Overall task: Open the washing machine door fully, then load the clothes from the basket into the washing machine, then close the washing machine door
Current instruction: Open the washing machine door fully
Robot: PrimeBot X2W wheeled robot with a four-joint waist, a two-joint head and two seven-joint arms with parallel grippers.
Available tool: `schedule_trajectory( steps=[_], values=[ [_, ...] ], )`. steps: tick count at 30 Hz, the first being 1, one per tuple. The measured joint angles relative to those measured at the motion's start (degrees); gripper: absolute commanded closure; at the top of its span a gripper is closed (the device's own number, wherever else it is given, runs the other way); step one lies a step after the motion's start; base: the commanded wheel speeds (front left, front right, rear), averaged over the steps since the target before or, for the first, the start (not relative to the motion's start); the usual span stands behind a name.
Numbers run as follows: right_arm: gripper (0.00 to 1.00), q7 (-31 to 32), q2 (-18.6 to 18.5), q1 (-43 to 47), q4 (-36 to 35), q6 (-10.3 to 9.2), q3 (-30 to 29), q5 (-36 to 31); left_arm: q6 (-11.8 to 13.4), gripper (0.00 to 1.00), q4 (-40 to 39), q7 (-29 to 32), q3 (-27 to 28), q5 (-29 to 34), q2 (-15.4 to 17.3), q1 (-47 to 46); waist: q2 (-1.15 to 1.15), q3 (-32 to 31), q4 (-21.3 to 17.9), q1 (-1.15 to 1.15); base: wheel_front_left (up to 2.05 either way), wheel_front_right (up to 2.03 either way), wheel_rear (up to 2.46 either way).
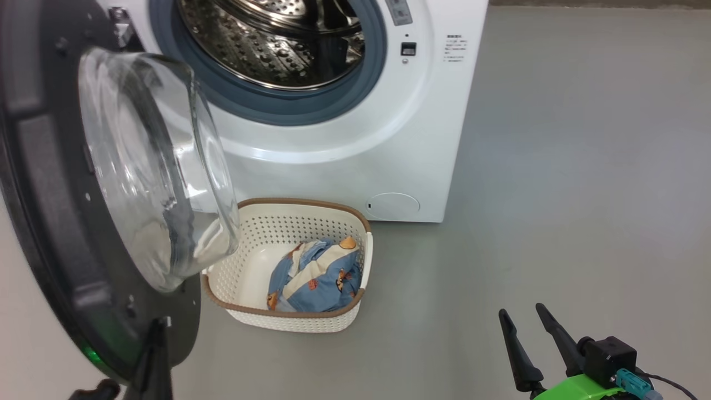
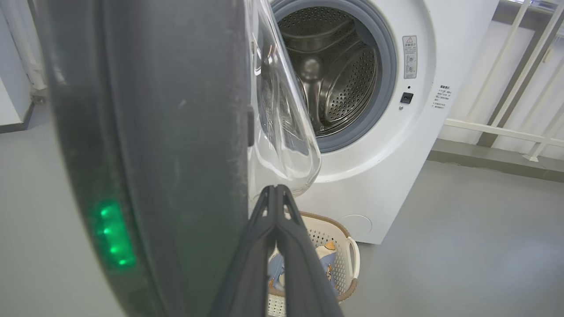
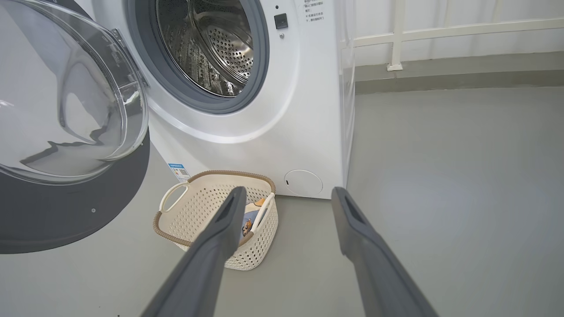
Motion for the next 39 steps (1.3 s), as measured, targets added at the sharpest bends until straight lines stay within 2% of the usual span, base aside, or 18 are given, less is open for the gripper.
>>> schedule_trajectory(
  steps=[7, 12, 15, 19, 28, 39],
  values=[
    [0.00, 0.00, 0.01, 0.04, 0.16, 0.00, 0.56, 1.25, 1.27, 1.00, 0.58, 0.01, 5.19, -1.57, 0.02, 0.49, 0.00, -0.51, 1.74, 0.00, 0.00, 0.00, 0.00],
    [0.00, 0.00, 0.00, 0.04, 0.21, 0.00, 0.48, 1.25, 2.55, 1.00, 2.21, 0.01, 10.33, -2.88, -0.11, -1.13, 0.00, 0.19, 1.10, 0.00, 0.00, 0.00, 0.00],
    [0.00, 0.00, -0.01, 0.02, 0.16, 0.00, 0.37, 1.25, 2.71, 1.00, 5.32, 0.00, 14.67, -6.25, -0.24, -4.06, 0.00, 1.21, 0.54, 0.00, 0.00, 0.00, 0.00],
    [0.00, 0.00, -0.01, -0.14, -0.60, 0.00, 0.30, 1.15, 3.70, 1.00, 8.25, 0.00, 18.92, -7.76, 0.16, -7.06, 0.00, 2.61, 0.05, 0.00, 0.00, 0.00, 0.00],
    [0.00, 0.00, -0.03, -1.57, -1.52, 0.00, -0.03, 0.47, 3.79, 1.00, 12.01, 0.01, 27.62, -9.15, 0.69, -13.19, 0.00, 6.12, -0.26, 0.01, 0.00, 0.00, 0.00],
    [0.00, 0.00, -0.09, -2.49, -1.92, 0.00, -1.05, -1.11, 3.03, 1.00, 17.91, 0.00, 36.30, -7.89, 4.27, -20.57, 0.00, 8.80, -0.16, 0.01, 0.00, 0.00, 0.00]
  ],
)
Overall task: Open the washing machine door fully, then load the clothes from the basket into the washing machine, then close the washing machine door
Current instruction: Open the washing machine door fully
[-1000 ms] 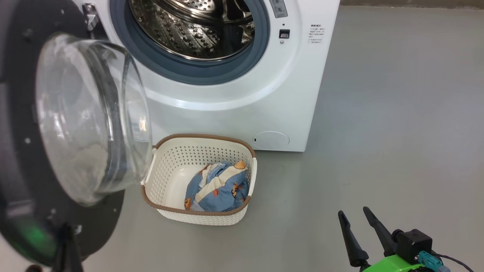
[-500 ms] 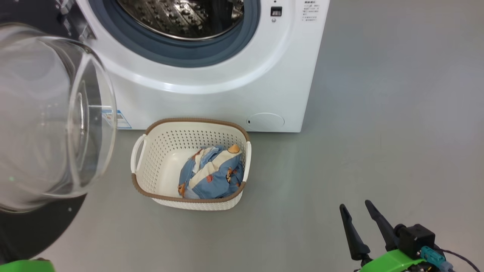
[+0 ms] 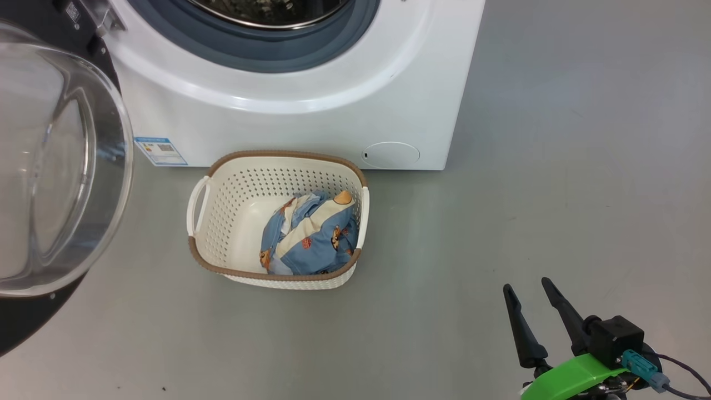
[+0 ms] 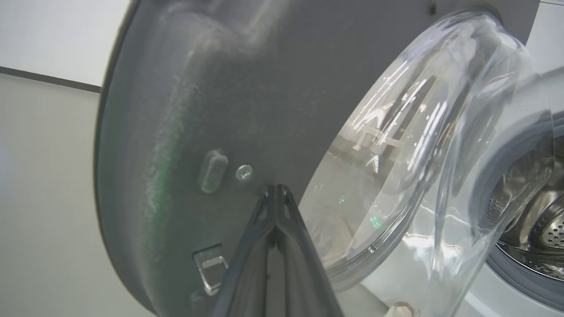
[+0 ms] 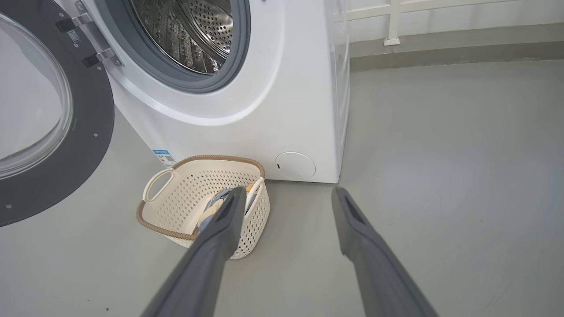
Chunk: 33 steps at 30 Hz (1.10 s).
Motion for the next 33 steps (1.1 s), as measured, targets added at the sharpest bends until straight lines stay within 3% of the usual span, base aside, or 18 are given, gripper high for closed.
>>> schedule_trajectory(
  steps=[17, 28, 33],
  values=[
    [0.00, 0.00, -0.07, -2.15, 0.51, 0.00, 0.05, -0.85, -3.53, 1.00, 8.96, -0.01, 6.22, 5.81, 4.17, -7.08, 0.00, 1.65, -0.54, 0.00, 0.00, 0.00, 0.00],
    [0.00, 0.00, -0.09, -2.18, 1.66, 0.00, 0.59, 0.01, -5.56, 1.00, 6.43, -0.01, 7.57, 9.25, 2.88, -6.67, 0.00, -0.55, -0.46, 0.00, 0.00, 0.00, 0.00],
    [0.00, 0.00, -0.10, -2.11, 2.11, 0.00, 1.24, 0.81, -6.05, 1.00, 2.98, -0.01, 6.83, 9.90, 0.77, -4.28, 0.00, -2.07, -0.33, -0.01, 0.00, 0.00, 0.00]
  ],
)
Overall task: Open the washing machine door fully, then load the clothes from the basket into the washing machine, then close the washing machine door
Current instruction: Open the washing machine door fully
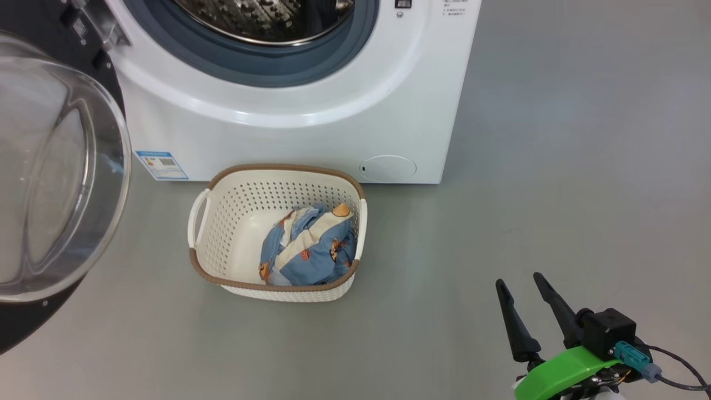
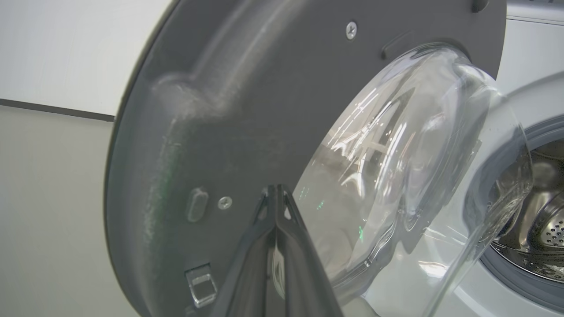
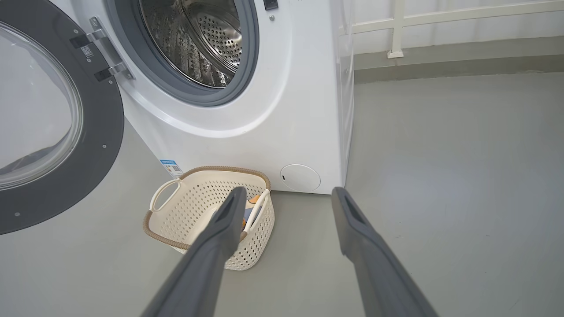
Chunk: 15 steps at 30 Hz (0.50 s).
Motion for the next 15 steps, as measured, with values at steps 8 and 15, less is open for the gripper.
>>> schedule_trajectory(
  steps=[8, 15],
  values=[
    [0.00, 0.00, 0.00, 0.12, 0.36, 0.00, 0.19, 1.81, -0.41, 0.87, -6.41, 0.00, -4.47, 0.60, -3.22, 5.48, 0.00, -2.12, 0.11, 0.00, 0.00, 0.00, 0.00],
    [0.00, 0.00, 0.01, 1.49, -0.01, 0.00, 0.05, 1.79, -0.41, 0.00, -14.89, 0.00, -12.81, 0.70, -4.75, 11.82, 0.00, -3.42, -0.18, 0.00, 0.00, 0.00, 0.00]
  ],
)
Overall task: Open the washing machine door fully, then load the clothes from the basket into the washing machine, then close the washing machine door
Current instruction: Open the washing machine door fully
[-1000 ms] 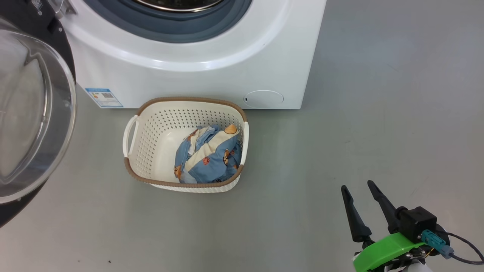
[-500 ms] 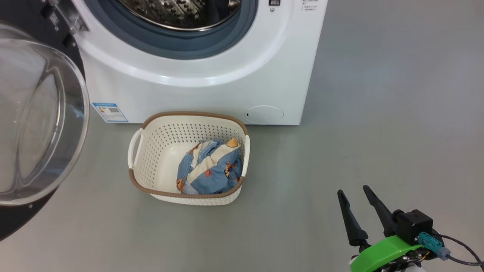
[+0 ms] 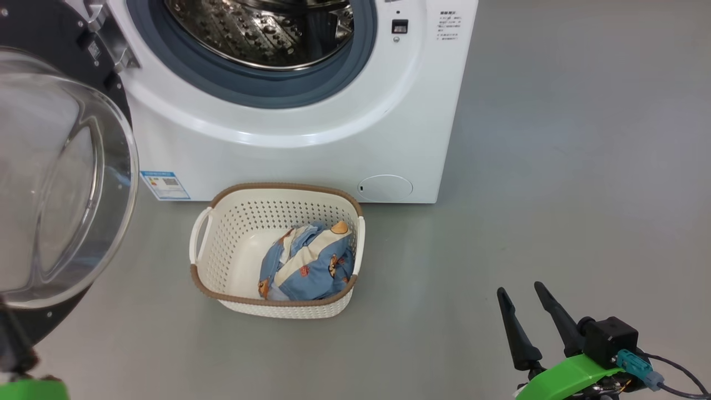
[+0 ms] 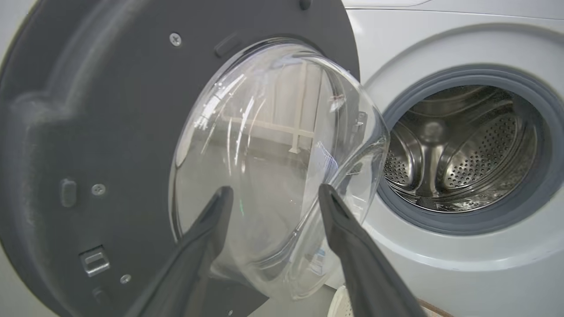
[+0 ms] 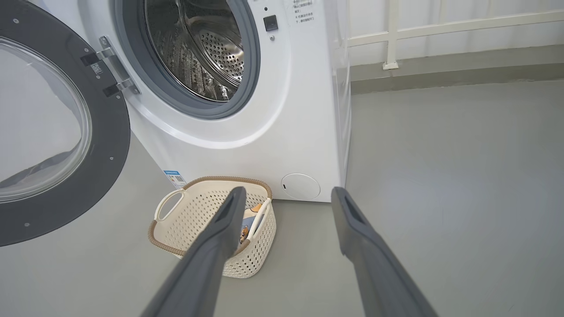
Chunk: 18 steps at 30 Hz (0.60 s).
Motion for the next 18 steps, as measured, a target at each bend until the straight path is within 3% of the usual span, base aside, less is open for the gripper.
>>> schedule_trajectory(
  steps=[18],
  values=[
    [0.00, 0.00, 0.05, 2.18, -3.87, 0.00, -1.23, 0.13, 0.09, 0.00, -7.56, 0.00, -19.93, -0.58, -0.20, 12.26, 0.00, -1.78, -5.27, 0.00, 0.00, 0.00, 0.00]
  ],
)
